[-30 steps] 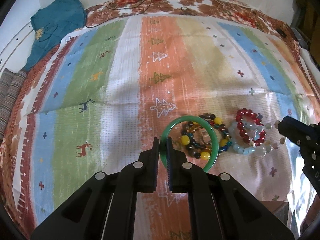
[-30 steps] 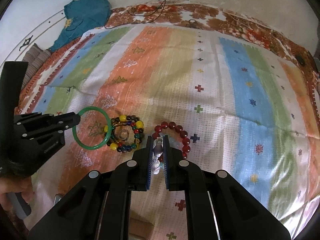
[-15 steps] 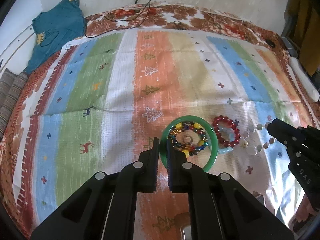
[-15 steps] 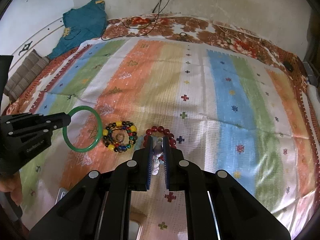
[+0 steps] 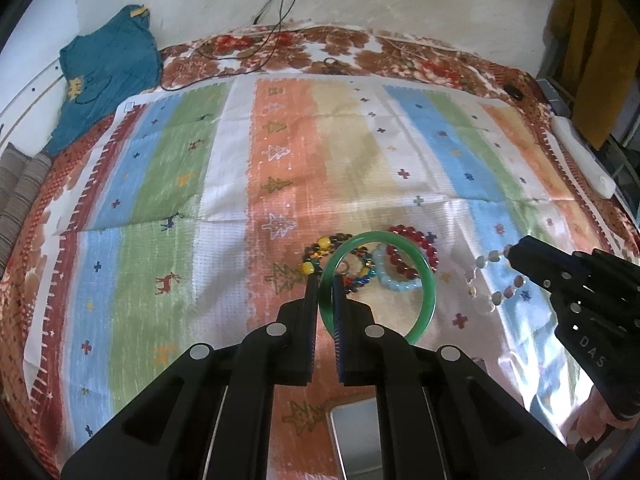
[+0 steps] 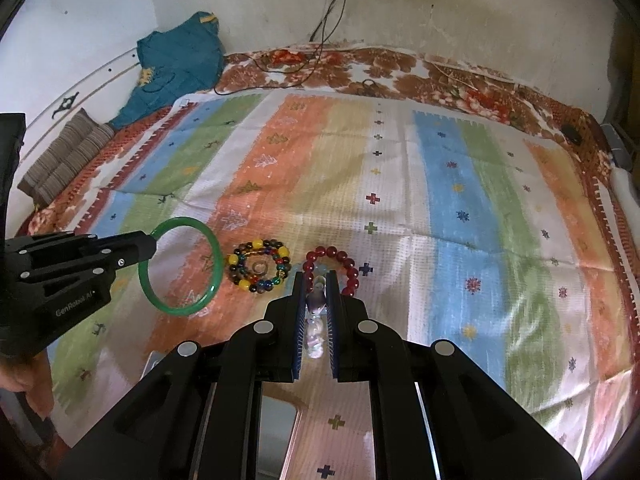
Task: Organize jewelry
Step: 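Lift and carry the bangle and white bracelet back over the silver tin, then lower both bracelets into the tin and open both tools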
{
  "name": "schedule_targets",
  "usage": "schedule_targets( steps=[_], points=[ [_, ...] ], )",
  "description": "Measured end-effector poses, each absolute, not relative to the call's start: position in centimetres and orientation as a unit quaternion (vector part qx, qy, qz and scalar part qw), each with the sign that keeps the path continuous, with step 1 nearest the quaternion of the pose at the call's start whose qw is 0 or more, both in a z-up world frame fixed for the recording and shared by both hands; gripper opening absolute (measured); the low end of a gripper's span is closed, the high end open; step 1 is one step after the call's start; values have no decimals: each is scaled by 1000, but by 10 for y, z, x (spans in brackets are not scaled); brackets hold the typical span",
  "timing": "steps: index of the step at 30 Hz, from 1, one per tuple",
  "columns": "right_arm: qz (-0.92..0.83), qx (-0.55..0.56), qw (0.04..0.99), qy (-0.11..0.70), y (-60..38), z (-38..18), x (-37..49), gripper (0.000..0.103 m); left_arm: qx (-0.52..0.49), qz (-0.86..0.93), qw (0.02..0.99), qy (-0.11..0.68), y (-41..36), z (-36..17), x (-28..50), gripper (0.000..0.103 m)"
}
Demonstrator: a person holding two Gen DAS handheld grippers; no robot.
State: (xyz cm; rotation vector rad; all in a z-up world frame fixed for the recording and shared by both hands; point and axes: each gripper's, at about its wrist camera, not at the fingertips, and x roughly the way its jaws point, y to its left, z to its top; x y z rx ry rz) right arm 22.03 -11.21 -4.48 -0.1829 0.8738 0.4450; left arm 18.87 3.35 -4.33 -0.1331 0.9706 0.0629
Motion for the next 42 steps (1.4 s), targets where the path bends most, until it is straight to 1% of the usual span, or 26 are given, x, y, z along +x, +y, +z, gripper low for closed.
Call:
schedule_targets(
  steps=[21, 36, 40, 41, 42],
  points=[
    [236, -90, 887, 386, -125, -18, 170, 11, -45, 10, 893, 447, 3, -27, 137, 7],
    [269, -104, 876, 386, -123, -21, 127, 11, -44, 9, 893, 448, -6, -27, 99, 7],
    [261, -107, 874, 395, -125, -26, 125, 11, -48, 0, 883, 466, -5, -34, 96, 10],
    [256, -108, 875, 397, -126, -27, 126, 13, -43, 7, 883, 467, -4, -35, 95, 11],
    [250, -108, 876, 398, -128, -28, 127, 20, -40, 12, 884, 466, -3, -35, 94, 11]
  ],
)
